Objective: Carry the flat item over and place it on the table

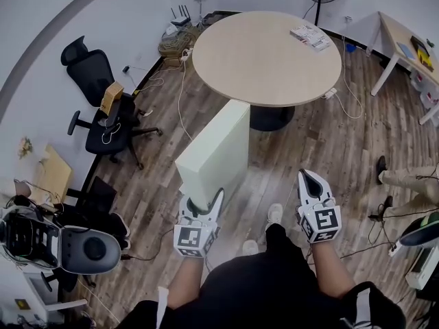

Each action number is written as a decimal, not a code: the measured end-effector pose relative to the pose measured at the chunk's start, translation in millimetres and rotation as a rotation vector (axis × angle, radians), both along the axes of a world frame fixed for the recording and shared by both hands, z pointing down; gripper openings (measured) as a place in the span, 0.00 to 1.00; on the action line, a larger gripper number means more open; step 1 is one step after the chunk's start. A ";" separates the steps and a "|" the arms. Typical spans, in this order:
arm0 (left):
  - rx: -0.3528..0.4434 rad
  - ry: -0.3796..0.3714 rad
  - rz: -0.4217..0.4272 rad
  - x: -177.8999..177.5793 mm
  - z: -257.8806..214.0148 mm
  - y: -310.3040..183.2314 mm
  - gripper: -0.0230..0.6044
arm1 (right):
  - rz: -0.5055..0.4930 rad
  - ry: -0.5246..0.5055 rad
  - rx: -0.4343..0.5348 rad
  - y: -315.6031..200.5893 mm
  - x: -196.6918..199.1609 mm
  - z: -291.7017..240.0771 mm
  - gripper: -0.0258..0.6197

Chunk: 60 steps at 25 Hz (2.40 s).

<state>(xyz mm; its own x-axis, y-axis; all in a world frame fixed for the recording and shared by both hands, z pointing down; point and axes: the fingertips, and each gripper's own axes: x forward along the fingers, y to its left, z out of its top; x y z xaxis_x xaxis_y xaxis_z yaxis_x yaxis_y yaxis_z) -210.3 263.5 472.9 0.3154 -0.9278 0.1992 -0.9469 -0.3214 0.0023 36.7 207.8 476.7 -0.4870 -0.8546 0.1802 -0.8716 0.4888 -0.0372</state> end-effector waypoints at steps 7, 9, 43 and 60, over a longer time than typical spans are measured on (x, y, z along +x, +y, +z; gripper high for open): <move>-0.004 -0.033 0.000 13.8 4.4 -52.0 0.42 | -0.031 -0.002 0.000 -53.3 9.0 2.5 0.04; -0.012 -0.031 -0.003 20.6 7.7 -67.4 0.42 | -0.039 -0.006 -0.004 -69.3 14.5 4.7 0.04; 0.010 -0.030 -0.067 85.2 6.9 -238.2 0.42 | -0.144 -0.048 -0.015 -253.2 68.7 27.2 0.04; -0.053 0.164 -0.024 53.4 21.1 -367.1 0.42 | -0.149 -0.021 -0.022 -380.6 37.2 27.0 0.04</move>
